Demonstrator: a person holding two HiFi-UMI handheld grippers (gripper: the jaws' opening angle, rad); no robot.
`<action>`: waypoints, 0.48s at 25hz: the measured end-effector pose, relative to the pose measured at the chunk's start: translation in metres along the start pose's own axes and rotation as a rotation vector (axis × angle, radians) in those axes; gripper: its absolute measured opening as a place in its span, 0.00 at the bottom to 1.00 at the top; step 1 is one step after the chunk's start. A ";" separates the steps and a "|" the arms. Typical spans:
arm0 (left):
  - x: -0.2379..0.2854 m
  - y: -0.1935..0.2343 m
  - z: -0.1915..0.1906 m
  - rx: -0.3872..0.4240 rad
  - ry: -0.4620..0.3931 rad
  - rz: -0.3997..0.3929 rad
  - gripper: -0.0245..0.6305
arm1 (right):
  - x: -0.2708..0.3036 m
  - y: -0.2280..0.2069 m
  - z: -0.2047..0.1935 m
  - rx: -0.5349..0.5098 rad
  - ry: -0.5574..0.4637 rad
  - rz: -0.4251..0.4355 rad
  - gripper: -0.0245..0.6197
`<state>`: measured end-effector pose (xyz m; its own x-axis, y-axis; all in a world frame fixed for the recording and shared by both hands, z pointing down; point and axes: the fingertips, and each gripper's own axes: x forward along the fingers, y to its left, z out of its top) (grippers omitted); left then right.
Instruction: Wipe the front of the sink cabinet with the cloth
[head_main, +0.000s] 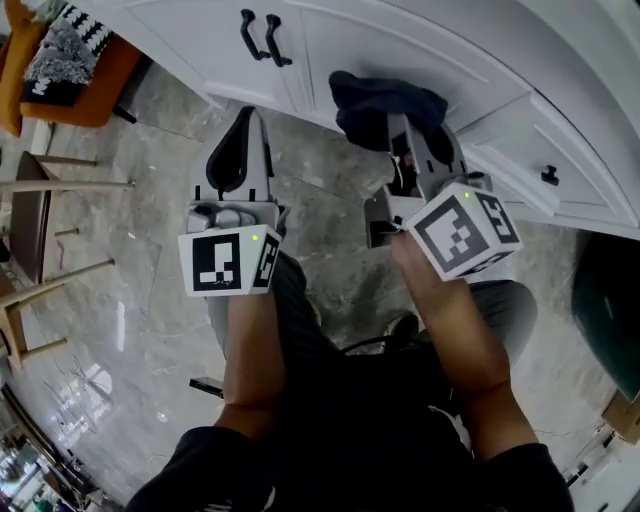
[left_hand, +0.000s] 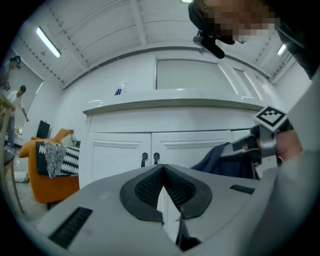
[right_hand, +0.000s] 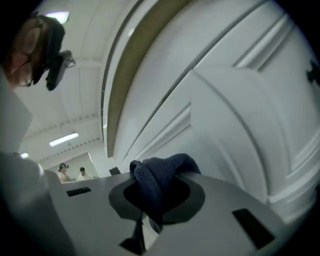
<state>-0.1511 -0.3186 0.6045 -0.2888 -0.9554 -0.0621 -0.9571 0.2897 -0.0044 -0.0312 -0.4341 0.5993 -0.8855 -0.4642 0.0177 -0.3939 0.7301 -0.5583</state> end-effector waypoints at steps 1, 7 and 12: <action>-0.001 0.002 0.000 -0.018 -0.002 0.005 0.04 | 0.018 0.013 0.009 0.059 -0.017 0.053 0.08; -0.004 -0.003 0.000 -0.008 -0.004 -0.022 0.04 | 0.054 0.010 0.010 0.111 -0.050 0.023 0.08; -0.005 0.006 -0.003 -0.041 0.000 -0.002 0.04 | 0.028 -0.063 -0.054 -0.210 0.056 -0.185 0.07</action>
<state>-0.1559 -0.3124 0.6079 -0.2870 -0.9559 -0.0624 -0.9578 0.2852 0.0361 -0.0441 -0.4660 0.6797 -0.8036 -0.5752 0.1526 -0.5876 0.7262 -0.3569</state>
